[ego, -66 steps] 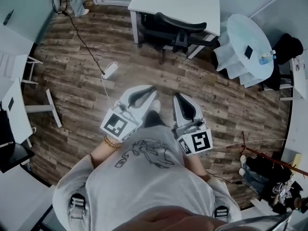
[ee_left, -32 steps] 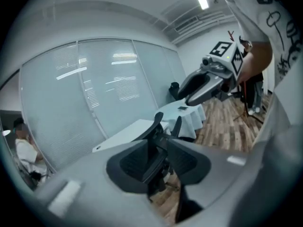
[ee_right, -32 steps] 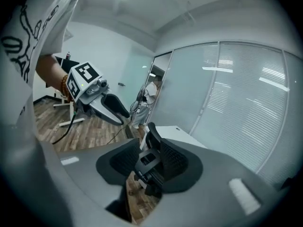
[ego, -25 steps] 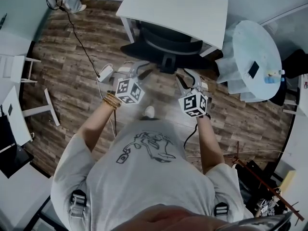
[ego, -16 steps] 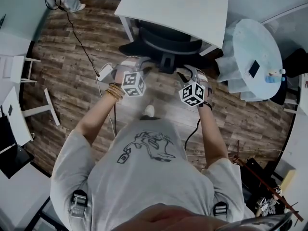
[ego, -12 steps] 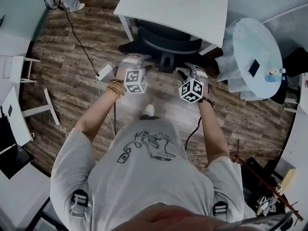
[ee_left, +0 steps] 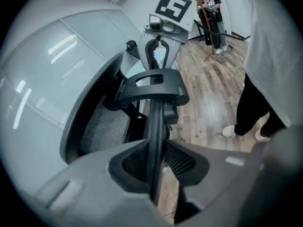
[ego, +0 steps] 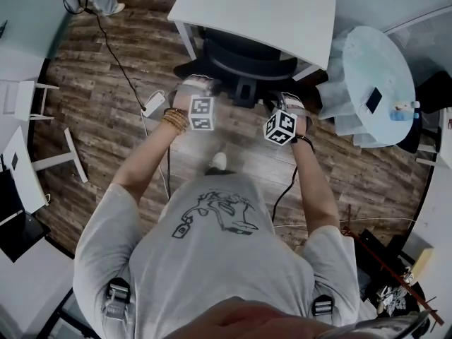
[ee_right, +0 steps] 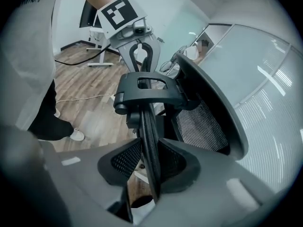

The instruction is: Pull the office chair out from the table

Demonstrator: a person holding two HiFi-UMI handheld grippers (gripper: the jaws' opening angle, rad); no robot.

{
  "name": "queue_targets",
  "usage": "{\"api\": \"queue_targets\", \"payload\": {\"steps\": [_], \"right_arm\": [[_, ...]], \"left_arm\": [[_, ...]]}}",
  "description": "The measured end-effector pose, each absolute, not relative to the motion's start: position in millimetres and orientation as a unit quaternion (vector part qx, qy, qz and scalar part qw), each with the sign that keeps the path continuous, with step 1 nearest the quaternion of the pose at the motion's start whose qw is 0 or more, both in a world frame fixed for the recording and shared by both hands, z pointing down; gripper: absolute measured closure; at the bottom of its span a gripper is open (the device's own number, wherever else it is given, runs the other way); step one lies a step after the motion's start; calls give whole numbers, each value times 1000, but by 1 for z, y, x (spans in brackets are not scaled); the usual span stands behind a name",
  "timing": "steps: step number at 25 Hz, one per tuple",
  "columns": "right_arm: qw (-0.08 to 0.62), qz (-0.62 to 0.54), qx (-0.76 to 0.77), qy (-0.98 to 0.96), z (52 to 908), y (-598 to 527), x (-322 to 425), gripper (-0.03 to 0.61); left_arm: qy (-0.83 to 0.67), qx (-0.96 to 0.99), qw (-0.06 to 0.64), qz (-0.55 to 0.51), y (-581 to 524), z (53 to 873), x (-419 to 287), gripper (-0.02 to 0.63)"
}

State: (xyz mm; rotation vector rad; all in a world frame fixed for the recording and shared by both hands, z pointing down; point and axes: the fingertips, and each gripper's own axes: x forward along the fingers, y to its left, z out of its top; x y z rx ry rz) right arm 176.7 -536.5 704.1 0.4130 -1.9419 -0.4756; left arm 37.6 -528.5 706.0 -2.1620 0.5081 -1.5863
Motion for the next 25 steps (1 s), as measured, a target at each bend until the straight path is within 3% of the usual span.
{"api": "queue_targets", "payload": {"steps": [25], "right_arm": [[525, -191, 167, -812, 707, -475, 142, 475]], "left_arm": [[190, -766, 170, -591, -485, 710, 2, 508]]}}
